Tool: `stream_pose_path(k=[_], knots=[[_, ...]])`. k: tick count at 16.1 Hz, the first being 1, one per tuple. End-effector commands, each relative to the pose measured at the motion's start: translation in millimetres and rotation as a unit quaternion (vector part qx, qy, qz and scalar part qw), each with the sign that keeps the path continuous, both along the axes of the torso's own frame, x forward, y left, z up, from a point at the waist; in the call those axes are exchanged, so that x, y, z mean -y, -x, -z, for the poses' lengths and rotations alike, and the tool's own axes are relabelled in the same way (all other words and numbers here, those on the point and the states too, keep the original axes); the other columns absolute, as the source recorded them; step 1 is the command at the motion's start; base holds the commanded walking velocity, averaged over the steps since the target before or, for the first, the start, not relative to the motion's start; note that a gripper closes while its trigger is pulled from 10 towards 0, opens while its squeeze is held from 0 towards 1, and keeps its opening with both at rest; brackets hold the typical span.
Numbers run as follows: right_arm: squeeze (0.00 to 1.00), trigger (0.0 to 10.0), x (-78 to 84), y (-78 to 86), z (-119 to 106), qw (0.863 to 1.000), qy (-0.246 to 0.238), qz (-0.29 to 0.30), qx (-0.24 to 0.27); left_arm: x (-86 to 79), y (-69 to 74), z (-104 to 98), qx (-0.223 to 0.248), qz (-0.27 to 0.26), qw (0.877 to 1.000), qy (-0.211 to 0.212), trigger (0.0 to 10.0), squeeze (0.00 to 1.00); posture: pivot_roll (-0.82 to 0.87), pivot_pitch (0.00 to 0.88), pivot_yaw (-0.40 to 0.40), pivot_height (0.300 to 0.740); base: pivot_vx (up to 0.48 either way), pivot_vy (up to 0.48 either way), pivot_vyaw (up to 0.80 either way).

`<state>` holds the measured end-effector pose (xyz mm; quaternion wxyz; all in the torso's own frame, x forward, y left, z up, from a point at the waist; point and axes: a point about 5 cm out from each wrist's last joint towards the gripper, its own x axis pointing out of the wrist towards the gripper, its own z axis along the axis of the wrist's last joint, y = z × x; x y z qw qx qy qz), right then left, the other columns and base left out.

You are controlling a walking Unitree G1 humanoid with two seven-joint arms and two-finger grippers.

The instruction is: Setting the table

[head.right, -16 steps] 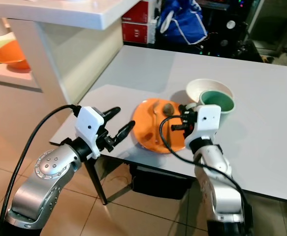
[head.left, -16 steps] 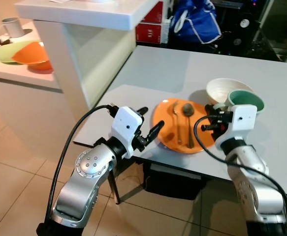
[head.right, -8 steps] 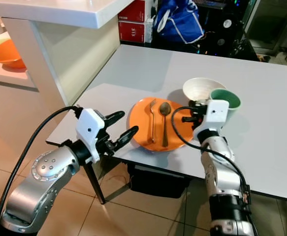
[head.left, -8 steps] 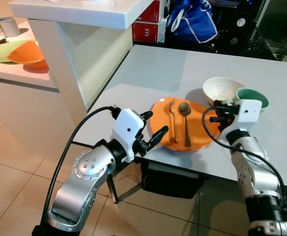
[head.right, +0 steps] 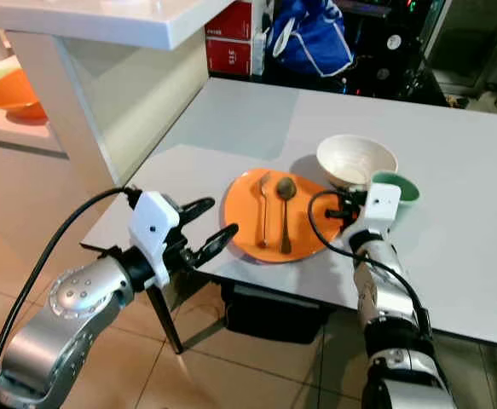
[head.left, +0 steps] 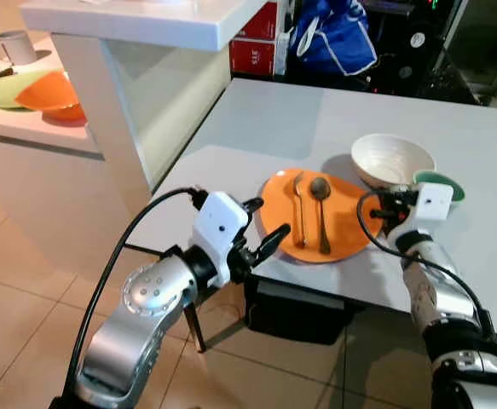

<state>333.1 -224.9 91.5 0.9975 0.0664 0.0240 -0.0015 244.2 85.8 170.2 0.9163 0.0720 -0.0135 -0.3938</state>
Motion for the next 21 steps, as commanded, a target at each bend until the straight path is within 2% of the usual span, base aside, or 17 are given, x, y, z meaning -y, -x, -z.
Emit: stream_pose_path(k=[1, 8, 9, 10, 11, 21], knots=[[0.0, 10.0, 2.9, -4.5, -6, 1.0, -0.001, 0.005, 0.011, 1.3, 2.6, -4, 0.004, 0.009, 1.0, -0.001, 10.0, 0.0, 0.02, 0.0, 0.016, 0.74, 0.0, 0.0, 0.0], [0.0, 10.0, -1.1, -3.6, 13, 1.0, 0.001, 0.007, -0.031, 2.3, 3.6, -4, 0.001, 0.009, 1.0, -0.003, 10.0, 0.0, 0.02, 0.0, 0.014, 0.74, 0.0, 0.0, 0.0], [0.15, 10.0, -0.7, -3.5, 14, 1.0, -0.005, 0.008, -0.03, 2.8, 3.2, -5, 0.001, 0.01, 1.0, -0.003, 10.0, 0.0, 0.02, 0.0, 0.014, 0.74, 0.0, 0.0, 0.0], [0.55, 10.0, -0.5, -3.4, 14, 0.999, -0.007, 0.009, -0.03, 3.0, 3.0, -5, 0.001, 0.01, 1.0, -0.004, 10.0, 0.0, 0.02, 0.0, 0.014, 0.74, 0.0, 0.0, 0.0], [1.0, 10.0, -0.3, -3.6, 14, 0.999, -0.012, 0.01, -0.028, 3.5, 2.6, -5, 0.001, 0.011, 1.0, -0.004, 10.0, 0.0, 0.02, 0.0, 0.015, 0.74, 0.0, 0.0, 0.0], [1.0, 10.0, 1.2, 1.1, 9, 0.999, -0.03, 0.018, 0.013, 8.0, -0.6, -5, 0.003, 0.022, 1.0, -0.003, 10.0, 0.0, 0.0, 0.0, 0.028, 0.74, 0.0, 0.0, 0.0]])
